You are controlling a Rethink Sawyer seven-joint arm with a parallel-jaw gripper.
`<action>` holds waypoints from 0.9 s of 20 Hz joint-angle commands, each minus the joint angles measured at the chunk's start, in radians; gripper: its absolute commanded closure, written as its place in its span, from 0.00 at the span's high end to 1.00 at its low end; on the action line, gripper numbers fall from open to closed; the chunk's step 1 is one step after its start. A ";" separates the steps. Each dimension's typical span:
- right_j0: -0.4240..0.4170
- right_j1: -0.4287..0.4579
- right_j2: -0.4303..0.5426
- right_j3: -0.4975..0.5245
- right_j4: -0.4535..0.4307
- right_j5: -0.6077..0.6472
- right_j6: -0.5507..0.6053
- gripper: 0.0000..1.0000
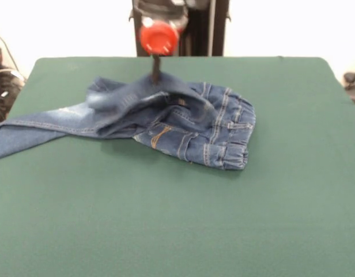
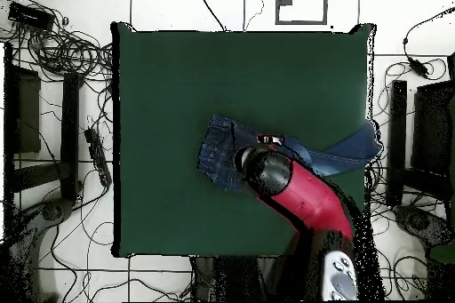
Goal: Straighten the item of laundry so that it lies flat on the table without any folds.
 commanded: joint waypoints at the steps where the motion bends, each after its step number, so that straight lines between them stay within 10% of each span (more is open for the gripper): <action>1: -0.139 -0.168 0.099 0.253 -0.173 0.054 -0.245 0.00; 18: -0.787 -0.074 0.470 0.425 -0.874 -0.236 -0.259 0.00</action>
